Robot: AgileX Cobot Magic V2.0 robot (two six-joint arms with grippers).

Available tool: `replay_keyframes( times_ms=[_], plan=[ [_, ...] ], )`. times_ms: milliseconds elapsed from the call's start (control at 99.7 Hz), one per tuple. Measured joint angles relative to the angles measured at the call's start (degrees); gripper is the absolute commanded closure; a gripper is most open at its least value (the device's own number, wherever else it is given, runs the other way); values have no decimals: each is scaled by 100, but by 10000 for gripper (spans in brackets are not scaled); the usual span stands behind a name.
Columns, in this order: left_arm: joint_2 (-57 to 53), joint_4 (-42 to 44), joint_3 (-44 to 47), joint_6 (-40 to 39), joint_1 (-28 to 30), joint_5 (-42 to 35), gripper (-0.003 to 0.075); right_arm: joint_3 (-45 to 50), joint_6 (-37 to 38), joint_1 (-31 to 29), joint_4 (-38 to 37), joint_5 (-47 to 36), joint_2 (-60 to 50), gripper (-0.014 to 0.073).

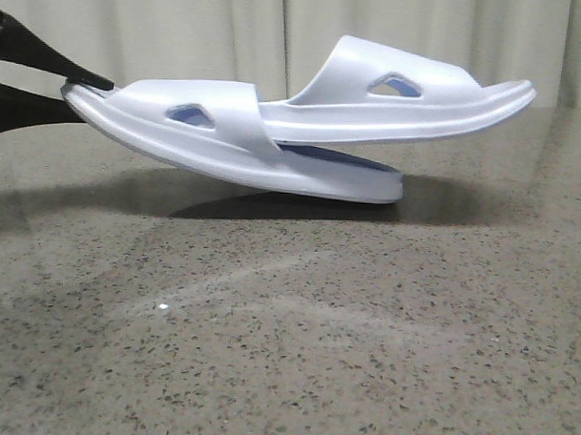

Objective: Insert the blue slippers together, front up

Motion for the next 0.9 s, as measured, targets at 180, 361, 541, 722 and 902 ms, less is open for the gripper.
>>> replay_keyframes(
  times_ms=[180, 361, 541, 722, 902],
  plan=[
    [0, -22, 0, 120, 0, 42, 316, 0, 0, 0, 0, 4, 0, 85],
    [0, -22, 0, 334, 0, 28, 278, 0, 0, 0, -11, 4, 0, 85],
    [0, -22, 0, 723, 0, -304, 278, 0, 0, 0, -23, 4, 0, 85],
    [0, -33, -39, 1121, 159, -625, 274, 0, 0, 0, -67, 4, 0, 85],
    [-96, -33, -111, 1752, 634, -888, 274, 0, 0, 0, -171, 13, 0, 85]
  ],
)
